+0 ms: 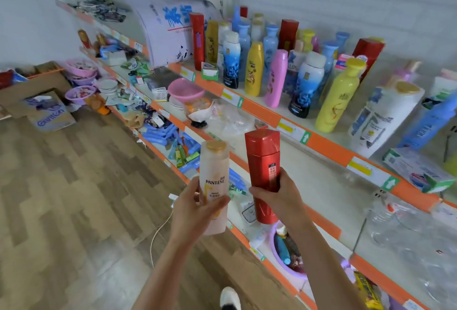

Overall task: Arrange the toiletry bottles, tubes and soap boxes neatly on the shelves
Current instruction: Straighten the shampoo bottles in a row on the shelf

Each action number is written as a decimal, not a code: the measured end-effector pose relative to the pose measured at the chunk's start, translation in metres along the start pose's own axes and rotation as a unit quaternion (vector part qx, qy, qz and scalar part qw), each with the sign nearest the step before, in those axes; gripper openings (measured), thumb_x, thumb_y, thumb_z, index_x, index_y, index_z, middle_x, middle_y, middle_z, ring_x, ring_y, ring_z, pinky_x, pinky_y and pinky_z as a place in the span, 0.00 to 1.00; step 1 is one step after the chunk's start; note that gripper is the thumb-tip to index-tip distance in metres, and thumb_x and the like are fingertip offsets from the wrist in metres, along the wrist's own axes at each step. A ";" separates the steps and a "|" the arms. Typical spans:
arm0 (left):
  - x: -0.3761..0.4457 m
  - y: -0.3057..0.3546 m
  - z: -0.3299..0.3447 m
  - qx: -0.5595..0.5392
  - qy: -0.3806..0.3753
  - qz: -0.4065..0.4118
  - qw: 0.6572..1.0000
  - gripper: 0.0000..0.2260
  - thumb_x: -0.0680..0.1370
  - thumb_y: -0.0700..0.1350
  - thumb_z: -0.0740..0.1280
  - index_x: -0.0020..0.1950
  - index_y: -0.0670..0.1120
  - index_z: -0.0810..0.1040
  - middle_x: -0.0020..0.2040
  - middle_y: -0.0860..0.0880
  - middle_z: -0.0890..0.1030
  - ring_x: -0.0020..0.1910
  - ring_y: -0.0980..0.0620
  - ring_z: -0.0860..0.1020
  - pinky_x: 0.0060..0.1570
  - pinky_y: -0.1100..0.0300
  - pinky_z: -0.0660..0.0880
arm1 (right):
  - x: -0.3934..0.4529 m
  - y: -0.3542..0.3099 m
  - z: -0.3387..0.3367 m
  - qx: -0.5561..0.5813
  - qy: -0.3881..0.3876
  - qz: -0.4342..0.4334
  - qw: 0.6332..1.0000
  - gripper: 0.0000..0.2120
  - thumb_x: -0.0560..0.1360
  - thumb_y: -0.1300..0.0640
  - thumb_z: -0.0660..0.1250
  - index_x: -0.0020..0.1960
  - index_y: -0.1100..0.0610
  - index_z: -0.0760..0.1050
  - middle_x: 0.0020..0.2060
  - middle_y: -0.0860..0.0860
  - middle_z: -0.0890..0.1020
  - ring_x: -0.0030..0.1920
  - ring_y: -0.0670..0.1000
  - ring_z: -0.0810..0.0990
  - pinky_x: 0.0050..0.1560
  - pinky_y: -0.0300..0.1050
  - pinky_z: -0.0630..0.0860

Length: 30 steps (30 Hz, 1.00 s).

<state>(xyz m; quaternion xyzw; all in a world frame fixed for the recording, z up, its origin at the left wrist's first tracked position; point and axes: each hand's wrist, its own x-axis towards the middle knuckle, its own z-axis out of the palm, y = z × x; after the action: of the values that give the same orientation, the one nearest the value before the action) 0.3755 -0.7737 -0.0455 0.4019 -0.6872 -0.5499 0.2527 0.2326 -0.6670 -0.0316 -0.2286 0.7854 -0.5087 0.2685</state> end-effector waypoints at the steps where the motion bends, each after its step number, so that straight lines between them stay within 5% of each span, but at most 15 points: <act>1: 0.012 0.002 -0.002 0.003 0.002 0.002 1.000 0.14 0.65 0.45 0.78 0.46 0.47 0.78 0.40 0.54 0.83 0.41 0.54 0.80 0.42 0.53 0.79 | 0.011 -0.005 0.004 0.002 -0.001 -0.003 1.000 0.21 0.68 0.58 0.73 0.55 0.52 0.67 0.42 0.45 0.76 0.40 0.42 0.75 0.36 0.33 0.68; 7: 0.082 0.024 -0.009 -0.013 0.005 0.017 1.000 0.18 0.59 0.54 0.77 0.45 0.53 0.78 0.41 0.52 0.84 0.43 0.47 0.82 0.45 0.43 0.80 | 0.074 -0.031 0.017 0.000 0.002 -0.013 1.000 0.23 0.67 0.57 0.74 0.59 0.55 0.68 0.49 0.52 0.79 0.49 0.53 0.79 0.51 0.46 0.74; 10: 0.110 0.027 -0.009 -0.014 0.006 0.015 1.000 0.15 0.63 0.48 0.78 0.46 0.52 0.78 0.42 0.53 0.84 0.44 0.48 0.82 0.45 0.44 0.80 | 0.098 -0.041 0.022 0.001 0.001 -0.005 1.000 0.23 0.67 0.58 0.74 0.58 0.54 0.68 0.50 0.51 0.79 0.49 0.53 0.79 0.50 0.45 0.74; 15: 0.157 0.025 -0.019 -0.011 -0.026 0.012 1.000 0.17 0.60 0.52 0.75 0.46 0.51 0.78 0.43 0.53 0.84 0.44 0.49 0.82 0.44 0.44 0.80 | 0.133 -0.050 0.045 0.005 0.020 0.008 1.000 0.22 0.67 0.57 0.74 0.56 0.52 0.68 0.49 0.50 0.79 0.48 0.51 0.79 0.46 0.41 0.73; 20: 0.211 0.025 -0.051 -0.004 -0.065 0.024 0.998 0.15 0.64 0.47 0.77 0.47 0.51 0.77 0.43 0.54 0.83 0.42 0.52 0.79 0.37 0.61 0.75 | 0.167 -0.068 0.084 0.024 0.065 0.014 0.998 0.20 0.66 0.58 0.74 0.54 0.50 0.69 0.47 0.50 0.80 0.46 0.49 0.79 0.44 0.40 0.73; 30: 0.299 0.017 -0.114 0.040 -0.111 0.039 0.992 0.15 0.68 0.45 0.75 0.49 0.52 0.74 0.42 0.58 0.79 0.40 0.62 0.76 0.33 0.69 0.69 | 0.209 -0.108 0.161 0.015 0.072 0.037 0.997 0.23 0.67 0.57 0.74 0.57 0.51 0.68 0.50 0.50 0.79 0.50 0.50 0.79 0.51 0.44 0.74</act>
<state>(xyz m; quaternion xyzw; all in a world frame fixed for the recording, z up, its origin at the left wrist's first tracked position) 0.2971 -1.0835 -0.0267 0.3212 -0.7477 -0.5528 0.1794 0.1907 -0.9487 -0.0259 -0.1580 0.8031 -0.5251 0.2329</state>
